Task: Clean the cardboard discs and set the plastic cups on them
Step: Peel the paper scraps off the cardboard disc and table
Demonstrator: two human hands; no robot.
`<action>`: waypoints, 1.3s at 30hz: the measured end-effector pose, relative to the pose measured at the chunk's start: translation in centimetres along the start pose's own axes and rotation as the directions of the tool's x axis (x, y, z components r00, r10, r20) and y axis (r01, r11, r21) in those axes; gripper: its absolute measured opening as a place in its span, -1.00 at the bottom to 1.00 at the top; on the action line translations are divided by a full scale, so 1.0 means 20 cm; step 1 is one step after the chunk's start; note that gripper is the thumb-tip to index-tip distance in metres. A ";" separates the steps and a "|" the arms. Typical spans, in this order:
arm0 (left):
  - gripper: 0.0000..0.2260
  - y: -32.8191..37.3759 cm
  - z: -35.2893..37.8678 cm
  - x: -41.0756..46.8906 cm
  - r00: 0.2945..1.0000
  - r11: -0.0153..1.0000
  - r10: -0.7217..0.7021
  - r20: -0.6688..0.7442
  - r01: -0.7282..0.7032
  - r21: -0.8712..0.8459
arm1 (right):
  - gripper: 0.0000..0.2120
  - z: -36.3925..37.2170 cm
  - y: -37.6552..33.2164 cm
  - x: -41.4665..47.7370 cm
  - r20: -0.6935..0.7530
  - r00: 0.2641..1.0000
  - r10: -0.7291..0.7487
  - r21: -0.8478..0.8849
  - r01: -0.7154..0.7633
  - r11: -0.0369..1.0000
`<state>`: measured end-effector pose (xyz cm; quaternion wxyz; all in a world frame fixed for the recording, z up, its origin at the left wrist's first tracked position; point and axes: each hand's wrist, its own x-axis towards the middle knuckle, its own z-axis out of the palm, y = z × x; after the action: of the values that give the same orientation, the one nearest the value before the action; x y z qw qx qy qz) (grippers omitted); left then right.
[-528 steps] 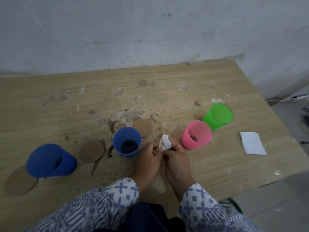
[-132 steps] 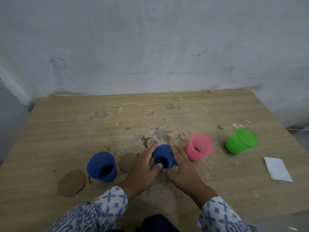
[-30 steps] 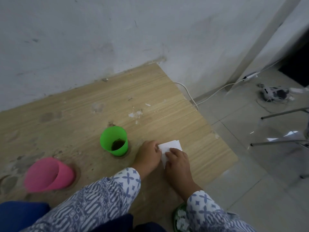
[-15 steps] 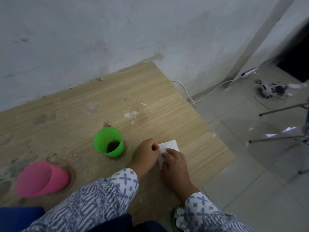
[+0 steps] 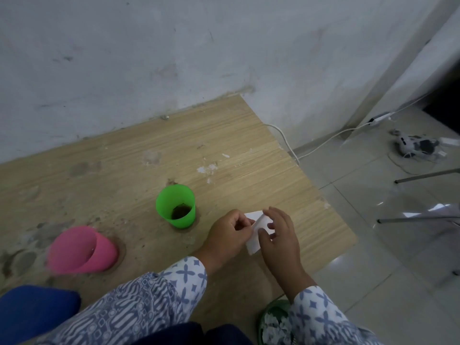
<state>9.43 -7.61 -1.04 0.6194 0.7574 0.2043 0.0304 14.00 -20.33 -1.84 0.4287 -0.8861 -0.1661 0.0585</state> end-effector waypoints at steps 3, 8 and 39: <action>-0.81 0.06 -0.04 -0.04 1.000 0.996 0.022 -0.003 -0.023 -0.087 | -0.51 -0.04 -0.08 0.02 0.091 0.993 -0.075 -0.012 0.076 0.997; -0.83 0.12 -0.13 -0.13 0.996 0.987 0.051 -0.072 -0.061 -0.146 | -0.70 -0.06 -0.26 0.03 0.150 0.973 -0.174 -0.047 0.182 0.982; -0.91 -0.07 -1.45 -1.21 0.688 0.978 -0.039 -0.724 -0.122 -0.169 | -0.86 0.81 -1.53 -0.66 0.532 0.695 -0.484 0.364 0.329 0.872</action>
<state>-21.78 11.04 9.23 0.5617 0.6210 0.4105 0.3611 -9.80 4.88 11.33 0.4582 -0.7011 -0.4794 0.2622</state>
